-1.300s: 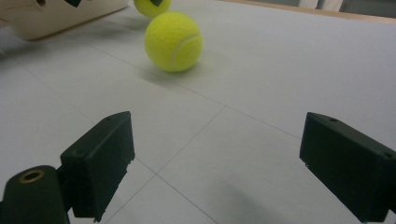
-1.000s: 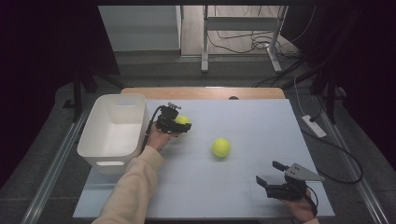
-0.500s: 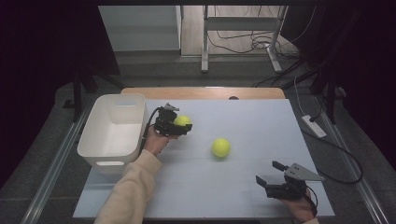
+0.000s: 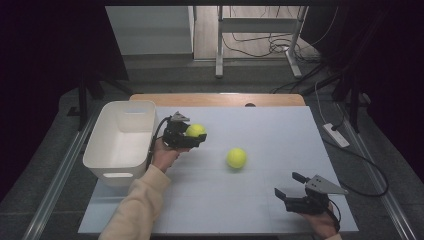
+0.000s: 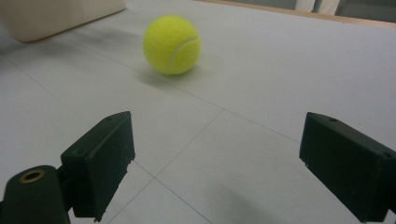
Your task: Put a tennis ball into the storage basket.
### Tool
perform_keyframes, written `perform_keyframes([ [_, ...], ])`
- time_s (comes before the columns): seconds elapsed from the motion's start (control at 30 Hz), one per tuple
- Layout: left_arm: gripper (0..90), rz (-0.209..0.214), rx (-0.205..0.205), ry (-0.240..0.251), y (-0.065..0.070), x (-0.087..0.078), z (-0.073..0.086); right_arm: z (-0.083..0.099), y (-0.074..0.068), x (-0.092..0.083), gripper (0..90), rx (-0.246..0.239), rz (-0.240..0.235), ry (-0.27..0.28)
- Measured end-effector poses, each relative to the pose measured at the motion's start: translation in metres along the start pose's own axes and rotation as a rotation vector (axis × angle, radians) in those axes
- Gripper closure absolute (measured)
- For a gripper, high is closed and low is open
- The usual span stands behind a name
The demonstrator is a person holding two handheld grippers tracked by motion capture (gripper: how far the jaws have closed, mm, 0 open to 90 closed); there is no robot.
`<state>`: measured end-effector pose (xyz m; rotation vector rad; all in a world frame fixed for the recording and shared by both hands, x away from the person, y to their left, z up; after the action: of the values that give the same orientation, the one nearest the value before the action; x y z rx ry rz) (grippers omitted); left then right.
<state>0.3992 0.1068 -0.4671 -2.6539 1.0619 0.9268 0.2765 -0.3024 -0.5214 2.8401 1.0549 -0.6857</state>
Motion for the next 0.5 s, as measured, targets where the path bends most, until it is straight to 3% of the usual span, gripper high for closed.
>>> perform_keyframes([
  [0.43,26.7,0.003,0.025,0.045,0.009,-0.017,0.001,0.000,0.000,0.000,10.6,0.001,0.002,-0.001],
  [0.5,26.7,0.018,0.020,0.058,0.009,-0.020,0.000,0.000,0.000,0.000,10.5,0.001,0.003,-0.001],
])
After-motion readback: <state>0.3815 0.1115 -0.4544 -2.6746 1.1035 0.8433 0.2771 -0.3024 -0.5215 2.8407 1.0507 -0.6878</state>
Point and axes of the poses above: each handheld gripper's, and its own axes: x roughly forward along the jaws, z roughly out of its underside, y roughly to its right, the point moved 2 cm from there along x, roughly forward along the jaws, and after that the axes turned 6 degrees about x, right-handed, at the moved point
